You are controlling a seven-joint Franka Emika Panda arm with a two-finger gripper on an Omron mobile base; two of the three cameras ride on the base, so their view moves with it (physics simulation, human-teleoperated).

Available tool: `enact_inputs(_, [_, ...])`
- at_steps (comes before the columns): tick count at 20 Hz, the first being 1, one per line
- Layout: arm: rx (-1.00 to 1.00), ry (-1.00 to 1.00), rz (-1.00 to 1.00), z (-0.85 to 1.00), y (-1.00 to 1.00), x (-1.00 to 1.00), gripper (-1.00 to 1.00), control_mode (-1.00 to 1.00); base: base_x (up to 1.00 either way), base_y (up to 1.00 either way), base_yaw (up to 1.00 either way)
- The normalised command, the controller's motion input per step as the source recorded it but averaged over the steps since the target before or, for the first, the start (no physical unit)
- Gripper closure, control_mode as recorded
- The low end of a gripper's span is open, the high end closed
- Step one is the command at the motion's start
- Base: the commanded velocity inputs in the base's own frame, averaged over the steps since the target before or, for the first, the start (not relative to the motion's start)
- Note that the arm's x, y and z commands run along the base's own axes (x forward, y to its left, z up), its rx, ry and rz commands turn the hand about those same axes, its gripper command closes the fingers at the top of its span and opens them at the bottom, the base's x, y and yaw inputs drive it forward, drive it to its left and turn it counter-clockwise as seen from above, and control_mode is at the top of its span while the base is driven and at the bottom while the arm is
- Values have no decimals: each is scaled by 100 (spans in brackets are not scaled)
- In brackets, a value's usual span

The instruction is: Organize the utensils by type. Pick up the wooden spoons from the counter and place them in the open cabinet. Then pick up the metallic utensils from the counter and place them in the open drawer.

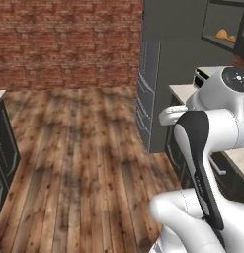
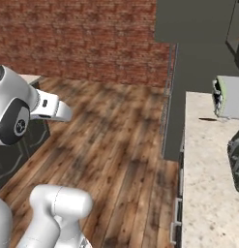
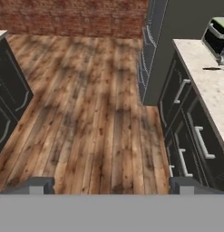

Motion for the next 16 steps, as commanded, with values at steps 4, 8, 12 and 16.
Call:
enact_inputs(4, [0, 0, 0, 0, 0, 0, -100, 100, 23, -34, 0])
enact_inputs(8, [0, 0, 0, 0, 0, 0, -100, 100, 74, -21, 0])
enact_inputs(12, [0, 0, 0, 0, 0, 0, -100, 100, 79, -14, 0])
enact_inputs(16, [0, 0, 0, 0, 0, 0, -100, 100, 69, -4, -2])
